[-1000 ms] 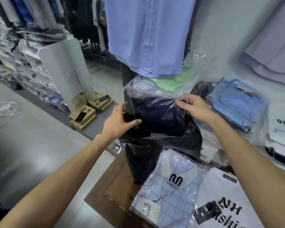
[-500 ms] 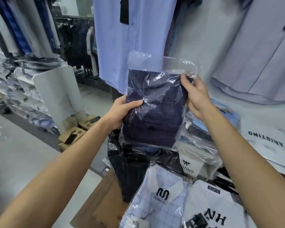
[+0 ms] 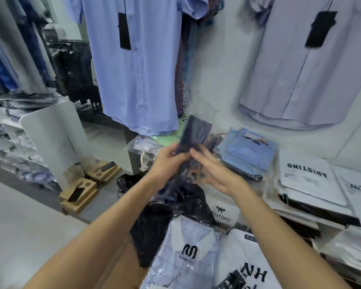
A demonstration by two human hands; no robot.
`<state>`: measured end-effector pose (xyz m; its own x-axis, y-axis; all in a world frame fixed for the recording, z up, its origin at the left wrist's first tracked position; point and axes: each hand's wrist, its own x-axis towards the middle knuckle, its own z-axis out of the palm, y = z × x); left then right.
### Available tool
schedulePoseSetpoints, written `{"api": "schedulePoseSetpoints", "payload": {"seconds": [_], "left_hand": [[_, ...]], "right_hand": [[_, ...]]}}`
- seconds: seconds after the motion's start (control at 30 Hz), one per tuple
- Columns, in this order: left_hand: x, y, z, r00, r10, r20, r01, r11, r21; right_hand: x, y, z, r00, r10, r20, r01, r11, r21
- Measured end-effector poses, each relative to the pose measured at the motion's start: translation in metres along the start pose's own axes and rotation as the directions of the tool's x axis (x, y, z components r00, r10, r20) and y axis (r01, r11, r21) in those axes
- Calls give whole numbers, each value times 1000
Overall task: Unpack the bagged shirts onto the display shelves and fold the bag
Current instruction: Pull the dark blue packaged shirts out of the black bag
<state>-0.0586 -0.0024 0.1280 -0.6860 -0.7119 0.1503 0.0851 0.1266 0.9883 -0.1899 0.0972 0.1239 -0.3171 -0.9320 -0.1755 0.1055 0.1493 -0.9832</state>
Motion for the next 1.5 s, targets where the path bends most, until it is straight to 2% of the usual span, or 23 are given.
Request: {"api": "schedulePoseSetpoints", "payload": {"seconds": [0.1, 0.17, 0.23, 0.3, 0.33, 0.37, 0.43, 0.5, 0.57, 0.67, 0.87, 0.97, 1.03, 1.1, 1.13, 1.17, 1.2, 1.23, 1.27, 1.33, 1.37, 1.43, 1.5], "left_hand": [[-11, -5, 31, 955, -32, 293, -58, 955, 292], [-12, -3, 29, 948, -48, 314, -47, 956, 289], [-12, 6, 19, 998, -4, 58, -3, 993, 116], [-3, 8, 3, 959, -38, -282, 45, 999, 19], [0, 8, -6, 930, -90, -355, 96, 995, -3], [3, 4, -17, 927, -164, -338, 168, 986, -17], [3, -1, -32, 953, -279, -116, 282, 959, 11], [-7, -6, -33, 945, -292, 146, 294, 956, 9], [-14, -11, -29, 933, -262, 245, 290, 953, -84], [-18, -11, -19, 952, -214, 220, 245, 962, -122], [-23, 4, -5, 994, -95, 48, 101, 985, -138], [-26, 8, -3, 997, -64, 37, 65, 997, -44], [-26, 10, -5, 996, -50, 71, 46, 997, 65], [-22, 11, -9, 988, -15, 151, -27, 962, 272], [-18, 10, -10, 980, 6, 200, -90, 907, 412], [-15, 8, -11, 965, 22, 260, -166, 818, 551], [-12, 5, -10, 944, 25, 330, -250, 708, 661], [-10, 2, -9, 917, 3, 399, -320, 605, 730], [-9, -1, -5, 892, -32, 451, -369, 524, 768], [-11, -4, 4, 867, -91, 490, -407, 437, 802], [-13, -5, 9, 863, -97, 496, -411, 436, 801], [-15, -6, 17, 866, -89, 493, -396, 480, 783], [-17, -6, 20, 880, -97, 466, -348, 535, 769]], "right_hand": [[3, 4, 7, 979, 34, -202, -17, 996, 82], [2, 7, -6, 963, 39, -266, -7, 993, 122], [-5, 4, -21, 959, -43, -282, 75, 992, 104], [-16, -5, -32, 953, -118, -278, 140, 988, 60], [-21, -10, -38, 954, -144, -263, 159, 987, 38], [-25, -15, -42, 956, -159, -246, 169, 985, 20], [-33, -22, -48, 960, -178, -216, 185, 983, 14], [-36, -25, -54, 960, -174, -217, 180, 984, 8], [-40, -28, -56, 957, -182, -227, 190, 982, 15], [-44, -27, -59, 954, -175, -244, 189, 981, 38], [-50, -26, -63, 956, -155, -251, 185, 978, 100], [-50, -23, -65, 918, -202, -340, 217, 976, 6], [-52, -24, -71, 848, -284, -447, 246, 959, -143], [-52, -21, -79, 726, -429, -538, 207, 882, -424], [-53, -19, -82, 656, -522, -546, 172, 807, -565], [-55, -20, -84, 599, -613, -515, 146, 717, -682], [-55, -21, -84, 584, -677, -448, 139, 627, -766], [-58, -23, -82, 620, -709, -336, 153, 530, -834], [-59, -25, -77, 692, -699, -180, 193, 419, -887], [-61, -24, -62, 842, -522, 139, 277, 195, -941], [-61, -21, -52, 894, -388, 223, 284, 108, -953], [-59, -12, -34, 955, -180, 235, 233, -29, -972], [-55, -5, -25, 977, -77, 198, 192, -74, -979]]}}
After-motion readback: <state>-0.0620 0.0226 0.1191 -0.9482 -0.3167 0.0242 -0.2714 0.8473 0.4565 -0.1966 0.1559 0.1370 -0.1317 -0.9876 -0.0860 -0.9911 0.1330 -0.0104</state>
